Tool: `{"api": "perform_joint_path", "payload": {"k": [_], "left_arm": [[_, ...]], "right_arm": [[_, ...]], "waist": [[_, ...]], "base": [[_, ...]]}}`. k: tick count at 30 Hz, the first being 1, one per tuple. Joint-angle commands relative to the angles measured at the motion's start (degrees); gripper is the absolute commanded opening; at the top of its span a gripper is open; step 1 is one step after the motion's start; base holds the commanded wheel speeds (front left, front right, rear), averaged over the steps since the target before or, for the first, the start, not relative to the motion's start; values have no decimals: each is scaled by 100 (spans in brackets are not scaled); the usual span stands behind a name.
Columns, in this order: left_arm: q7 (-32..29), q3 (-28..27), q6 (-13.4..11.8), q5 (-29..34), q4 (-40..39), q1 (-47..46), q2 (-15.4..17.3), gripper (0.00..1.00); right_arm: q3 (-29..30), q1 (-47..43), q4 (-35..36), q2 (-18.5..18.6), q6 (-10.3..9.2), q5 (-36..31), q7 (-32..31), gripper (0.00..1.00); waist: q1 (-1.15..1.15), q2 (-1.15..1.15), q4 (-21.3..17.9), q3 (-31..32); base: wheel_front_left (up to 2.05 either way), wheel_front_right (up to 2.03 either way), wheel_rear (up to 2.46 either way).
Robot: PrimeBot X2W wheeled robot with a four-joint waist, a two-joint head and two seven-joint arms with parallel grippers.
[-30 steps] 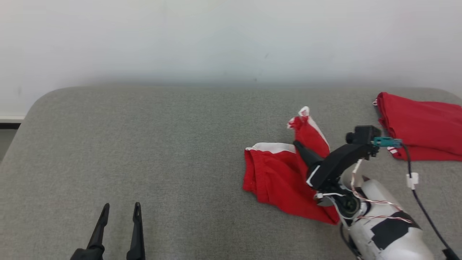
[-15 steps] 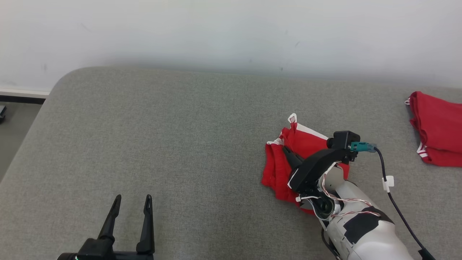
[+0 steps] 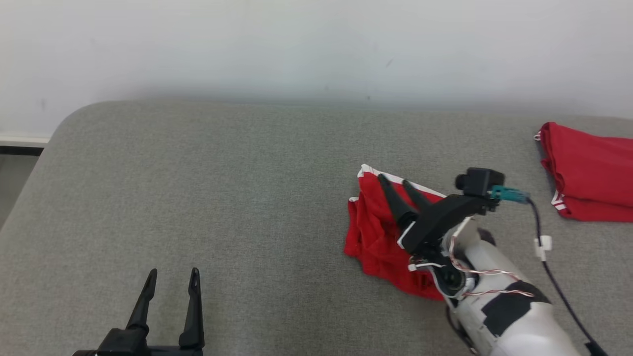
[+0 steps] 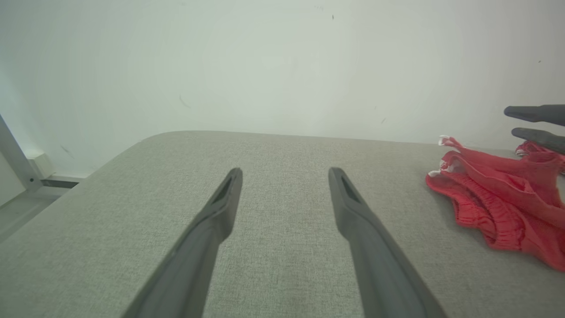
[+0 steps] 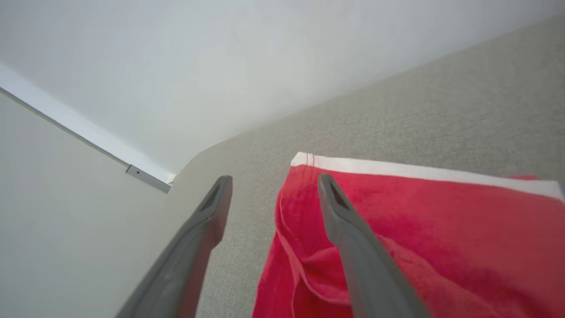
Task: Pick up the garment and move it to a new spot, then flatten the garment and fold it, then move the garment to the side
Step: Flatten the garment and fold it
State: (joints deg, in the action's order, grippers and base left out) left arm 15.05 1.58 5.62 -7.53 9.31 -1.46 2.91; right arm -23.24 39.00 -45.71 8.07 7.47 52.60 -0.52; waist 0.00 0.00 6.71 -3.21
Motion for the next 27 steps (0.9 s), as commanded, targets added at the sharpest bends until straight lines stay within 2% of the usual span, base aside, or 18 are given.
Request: {"api": "perform_joint_path", "payload": {"k": [1,8,13,20,27], "left_arm": [[15,-15,13,10,-22,50,-4,100],[15,-159,34,70,-94,146,-4,100],[15,-273,38,113,-135,194,-5,100],[15,-380,82,130,-137,167,-4,100],[15,-326,89,153,-144,113,-4,100]], "right_arm": [[-5,-88,60,68,-1,27,42,100],[95,-555,1022,802,-1,11,496,100],[325,-1042,1527,1094,-1,10,719,100],[647,-1651,1905,1158,-1,-115,771,100],[788,-1636,1972,1056,-1,-368,538,100]], "waist": [[0,0,-51,29],[0,0,-240,47],[0,0,-361,52],[0,0,-502,35],[0,0,-463,23]], "base": [[0,0,0],[0,0,0],[0,0,0],[0,0,0],[0,0,0]]}}
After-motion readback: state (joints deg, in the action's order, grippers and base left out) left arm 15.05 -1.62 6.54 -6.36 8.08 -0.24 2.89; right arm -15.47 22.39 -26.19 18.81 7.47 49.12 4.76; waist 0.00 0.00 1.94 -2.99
